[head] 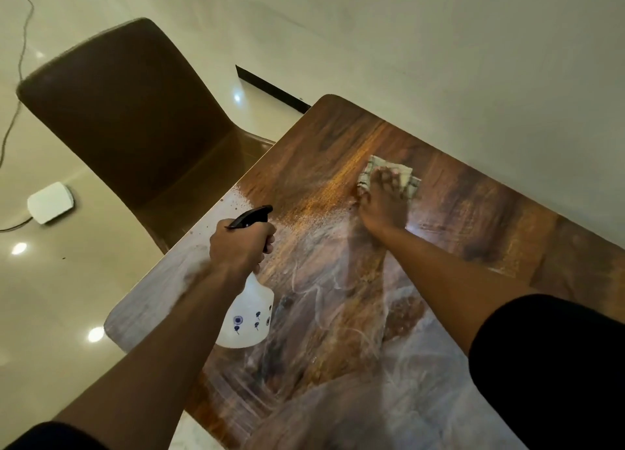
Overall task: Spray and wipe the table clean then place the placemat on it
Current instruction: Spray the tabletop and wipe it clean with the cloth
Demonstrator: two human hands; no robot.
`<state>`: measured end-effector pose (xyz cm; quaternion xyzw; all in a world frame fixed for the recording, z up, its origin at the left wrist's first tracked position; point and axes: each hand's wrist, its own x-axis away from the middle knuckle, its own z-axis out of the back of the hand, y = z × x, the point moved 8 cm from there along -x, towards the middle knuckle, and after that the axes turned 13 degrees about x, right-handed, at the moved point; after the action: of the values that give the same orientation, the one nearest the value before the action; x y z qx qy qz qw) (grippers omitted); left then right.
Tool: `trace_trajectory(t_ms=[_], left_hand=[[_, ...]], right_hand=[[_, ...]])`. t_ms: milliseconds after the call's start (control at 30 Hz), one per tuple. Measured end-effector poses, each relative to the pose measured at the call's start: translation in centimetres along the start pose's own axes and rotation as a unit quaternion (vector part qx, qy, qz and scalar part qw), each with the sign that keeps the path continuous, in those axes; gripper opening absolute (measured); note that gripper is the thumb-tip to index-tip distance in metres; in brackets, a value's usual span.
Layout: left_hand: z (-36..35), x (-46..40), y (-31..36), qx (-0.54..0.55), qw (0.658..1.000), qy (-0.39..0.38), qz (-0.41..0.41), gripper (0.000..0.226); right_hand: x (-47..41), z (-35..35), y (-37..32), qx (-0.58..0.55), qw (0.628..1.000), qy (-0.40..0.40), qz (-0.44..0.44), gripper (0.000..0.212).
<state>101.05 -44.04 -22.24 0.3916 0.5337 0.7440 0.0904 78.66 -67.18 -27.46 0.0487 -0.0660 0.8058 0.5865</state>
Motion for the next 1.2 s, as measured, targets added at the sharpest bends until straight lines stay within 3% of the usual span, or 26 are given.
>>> trace_trajectory(t_ms=[100,233,367,467,667,767,867,1033,1200], left_hand=[[1.3,1.6,-0.6,0.003,1.000,0.016,-0.001,0.021],[3.5,3.4,-1.8,-0.005,0.999,0.054,-0.002,0.014],[5.4,5.4,-2.7,-0.018,0.996,0.085,-0.006,0.013],[6.6,6.8,-3.3,-0.010,0.993,0.117,-0.003,0.011],[9.4,8.5,-4.3,-0.021,0.981,0.195,0.002,0.036],[10.2,8.9,-4.3,-0.027,0.977,0.210,0.012,0.051],[11.3,8.7,-4.3,-0.009,0.977,0.212,0.021,0.044],[13.1,8.1,-4.5,0.025,0.980,0.197,0.022,0.018],[15.4,8.0,-5.3,0.067,0.978,0.198,0.023,0.014]], right_hand=[[3.2,-0.6,-6.8,0.022,0.991,-0.015,0.132,0.069],[9.8,-2.6,-16.1,0.048,0.940,-0.038,0.336,0.068],[12.7,-3.4,-16.9,0.083,0.896,-0.040,0.434,0.067],[10.3,-2.4,-13.6,0.088,0.910,-0.043,0.403,0.069],[3.4,-0.5,-1.7,0.040,0.981,-0.029,0.189,0.066],[2.5,-0.5,-0.4,0.034,0.988,-0.040,0.144,0.066],[2.8,-0.4,-2.4,0.011,0.993,-0.047,0.104,0.065],[3.9,-0.4,-11.2,0.039,0.975,-0.064,0.210,0.065],[8.1,-1.3,-22.5,0.059,0.941,-0.066,0.328,0.066]])
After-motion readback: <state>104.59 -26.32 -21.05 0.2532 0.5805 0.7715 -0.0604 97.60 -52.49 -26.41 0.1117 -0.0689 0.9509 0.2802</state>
